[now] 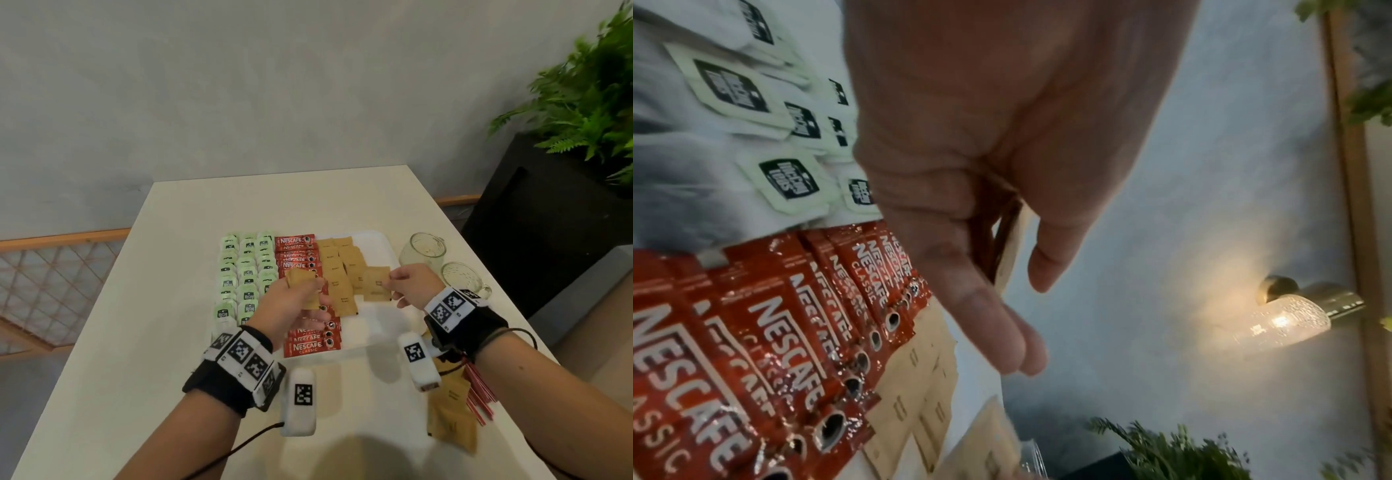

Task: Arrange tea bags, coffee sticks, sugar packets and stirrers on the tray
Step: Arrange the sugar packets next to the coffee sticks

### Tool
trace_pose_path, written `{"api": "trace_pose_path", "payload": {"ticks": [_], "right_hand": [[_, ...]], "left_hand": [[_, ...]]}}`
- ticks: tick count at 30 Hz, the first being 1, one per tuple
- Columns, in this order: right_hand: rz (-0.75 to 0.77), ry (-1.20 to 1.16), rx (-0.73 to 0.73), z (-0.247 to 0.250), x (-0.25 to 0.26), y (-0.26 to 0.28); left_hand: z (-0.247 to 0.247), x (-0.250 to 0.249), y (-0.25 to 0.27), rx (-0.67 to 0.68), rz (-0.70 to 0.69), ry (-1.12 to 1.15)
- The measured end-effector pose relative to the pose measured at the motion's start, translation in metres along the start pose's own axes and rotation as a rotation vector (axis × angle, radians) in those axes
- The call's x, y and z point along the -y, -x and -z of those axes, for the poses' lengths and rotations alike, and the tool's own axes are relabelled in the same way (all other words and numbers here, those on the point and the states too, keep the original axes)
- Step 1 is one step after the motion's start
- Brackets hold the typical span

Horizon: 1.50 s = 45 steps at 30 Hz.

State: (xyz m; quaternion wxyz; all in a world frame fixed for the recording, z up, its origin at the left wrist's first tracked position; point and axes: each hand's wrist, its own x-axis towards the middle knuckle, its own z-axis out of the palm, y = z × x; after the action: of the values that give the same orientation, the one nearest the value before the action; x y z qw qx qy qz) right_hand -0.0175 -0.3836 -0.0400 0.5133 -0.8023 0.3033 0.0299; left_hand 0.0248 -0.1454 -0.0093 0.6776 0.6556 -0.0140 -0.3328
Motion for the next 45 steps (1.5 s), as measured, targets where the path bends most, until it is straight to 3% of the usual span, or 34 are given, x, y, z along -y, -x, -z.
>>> {"api": "trace_pose_path", "payload": {"ticks": [2, 8, 18, 21, 25, 29, 39, 45], "right_hand": [[-0.069, 0.019, 0.025, -0.005, -0.011, -0.007], [-0.078, 0.079, -0.004, -0.016, -0.027, -0.023], [-0.038, 0.152, -0.039, -0.024, -0.022, -0.025], [0.035, 0.213, -0.092, -0.027, -0.021, -0.017], [0.152, 0.372, -0.006, -0.032, -0.014, -0.005], [0.148, 0.483, 0.051, -0.041, -0.013, -0.008], [0.156, 0.484, 0.035, -0.041, -0.010, -0.025], [0.176, 0.435, -0.002, -0.037, -0.005, -0.022]], "left_hand": [[0.005, 0.001, -0.003, -0.013, 0.027, 0.059], [0.012, 0.008, -0.010, -0.036, 0.066, 0.186], [0.015, 0.012, -0.014, -0.016, 0.112, 0.264], [0.014, 0.012, -0.014, -0.014, 0.118, 0.259], [0.014, 0.013, -0.013, -0.023, 0.121, 0.239], [0.015, 0.016, -0.013, -0.032, 0.130, 0.213], [0.019, 0.017, -0.015, -0.041, 0.159, 0.211], [0.017, 0.017, -0.016, 0.023, 0.176, 0.293]]}}
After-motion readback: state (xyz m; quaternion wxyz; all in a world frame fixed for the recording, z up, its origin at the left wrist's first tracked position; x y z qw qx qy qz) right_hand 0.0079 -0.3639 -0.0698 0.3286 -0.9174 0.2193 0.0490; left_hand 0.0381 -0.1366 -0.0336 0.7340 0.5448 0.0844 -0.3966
